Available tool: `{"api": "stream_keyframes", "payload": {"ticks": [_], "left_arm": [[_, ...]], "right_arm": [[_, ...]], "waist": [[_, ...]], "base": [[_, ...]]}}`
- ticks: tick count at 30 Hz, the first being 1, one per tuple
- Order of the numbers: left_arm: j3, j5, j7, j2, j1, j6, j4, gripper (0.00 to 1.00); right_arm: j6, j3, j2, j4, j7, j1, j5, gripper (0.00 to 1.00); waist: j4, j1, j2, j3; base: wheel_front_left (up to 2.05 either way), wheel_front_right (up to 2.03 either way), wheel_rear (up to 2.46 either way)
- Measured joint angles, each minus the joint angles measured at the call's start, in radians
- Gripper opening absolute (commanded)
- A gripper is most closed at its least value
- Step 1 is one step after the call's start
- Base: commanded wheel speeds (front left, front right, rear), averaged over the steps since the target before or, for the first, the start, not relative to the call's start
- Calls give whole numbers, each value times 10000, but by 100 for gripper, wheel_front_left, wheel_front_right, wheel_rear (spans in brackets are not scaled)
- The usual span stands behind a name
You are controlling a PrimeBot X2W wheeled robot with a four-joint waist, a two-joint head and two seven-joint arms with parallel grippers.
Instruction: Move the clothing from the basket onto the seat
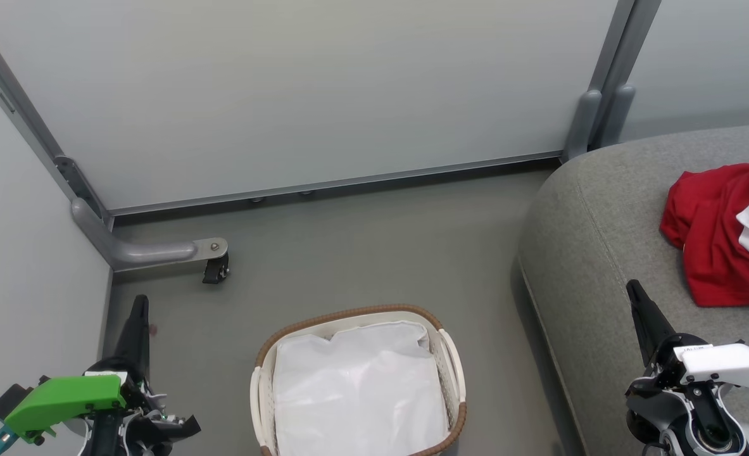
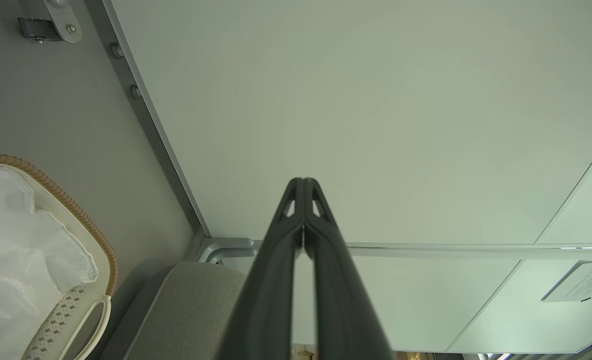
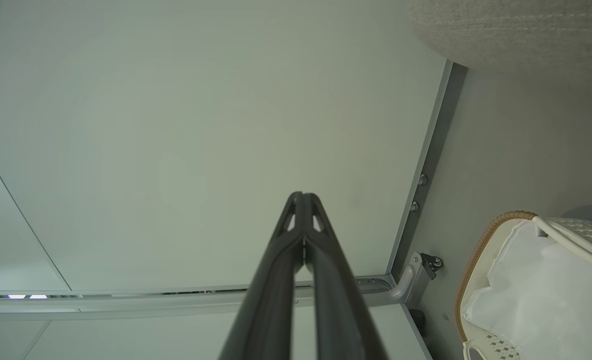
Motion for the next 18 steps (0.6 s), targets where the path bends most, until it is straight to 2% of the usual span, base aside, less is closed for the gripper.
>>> {"api": "stream_keyframes", "payload": {"ticks": [18], "left_arm": [[0,-2,-2,0,0,0,0,0]], "right_arm": [[0,0,0,-2,0,0,0,0]], "waist": [[0,0,0,0]], "base": [[0,0,0]]}}
